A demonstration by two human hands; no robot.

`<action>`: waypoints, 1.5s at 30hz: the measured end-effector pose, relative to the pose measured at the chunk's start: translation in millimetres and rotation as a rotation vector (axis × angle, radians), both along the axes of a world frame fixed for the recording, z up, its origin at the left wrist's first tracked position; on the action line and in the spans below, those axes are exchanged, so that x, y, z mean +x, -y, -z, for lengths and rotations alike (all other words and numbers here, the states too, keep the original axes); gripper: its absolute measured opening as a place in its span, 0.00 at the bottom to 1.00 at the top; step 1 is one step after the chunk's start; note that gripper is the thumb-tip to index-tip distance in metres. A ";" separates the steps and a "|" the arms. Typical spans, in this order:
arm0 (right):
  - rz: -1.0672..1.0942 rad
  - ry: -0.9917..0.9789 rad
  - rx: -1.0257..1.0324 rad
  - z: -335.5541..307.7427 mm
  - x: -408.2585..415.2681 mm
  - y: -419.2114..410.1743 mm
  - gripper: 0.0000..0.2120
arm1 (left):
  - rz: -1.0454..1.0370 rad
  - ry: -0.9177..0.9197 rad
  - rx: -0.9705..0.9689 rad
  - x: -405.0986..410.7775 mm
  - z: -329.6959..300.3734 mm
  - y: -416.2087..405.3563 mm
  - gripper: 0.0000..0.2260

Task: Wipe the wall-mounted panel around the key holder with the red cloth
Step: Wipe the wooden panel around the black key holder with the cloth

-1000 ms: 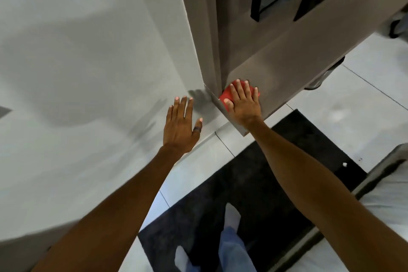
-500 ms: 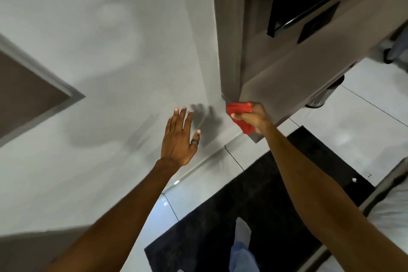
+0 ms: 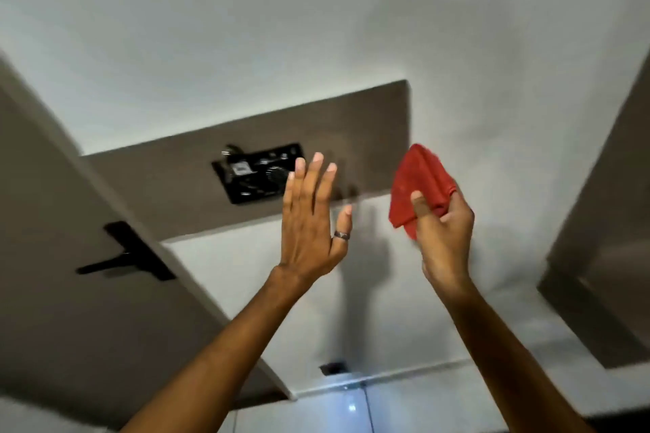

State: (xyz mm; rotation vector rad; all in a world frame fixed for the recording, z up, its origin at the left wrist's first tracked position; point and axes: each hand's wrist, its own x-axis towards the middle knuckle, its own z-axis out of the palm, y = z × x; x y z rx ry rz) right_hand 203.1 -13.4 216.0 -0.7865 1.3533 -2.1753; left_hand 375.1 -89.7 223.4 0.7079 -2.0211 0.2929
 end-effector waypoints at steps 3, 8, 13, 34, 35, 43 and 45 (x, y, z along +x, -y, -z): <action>0.273 -0.544 -0.260 -27.4 60.5 26.5 0.25 | -0.140 -0.117 -0.088 65.8 -31.8 24.6 0.26; 0.309 -1.224 -0.277 -13.2 124.6 86.7 0.38 | -0.270 -0.179 -0.094 136.7 -50.1 52.5 0.27; 0.214 -1.465 -0.068 20.1 134.7 103.5 0.37 | -0.294 -0.045 -0.089 171.5 -31.8 69.2 0.27; 0.740 -1.471 -0.417 33.5 107.8 181.6 0.25 | -0.443 0.043 -0.453 174.8 -28.3 149.9 0.27; 0.757 -1.493 -0.444 39.8 103.0 182.4 0.24 | -0.444 0.040 -0.460 175.9 -27.9 150.8 0.27; 0.795 -1.203 -0.338 22.2 155.2 182.7 0.20 | -0.453 0.026 -0.468 175.5 -25.7 152.1 0.26; 0.800 -1.384 -0.432 10.3 133.8 182.5 0.19 | -0.440 0.023 -0.471 174.8 -25.7 154.2 0.26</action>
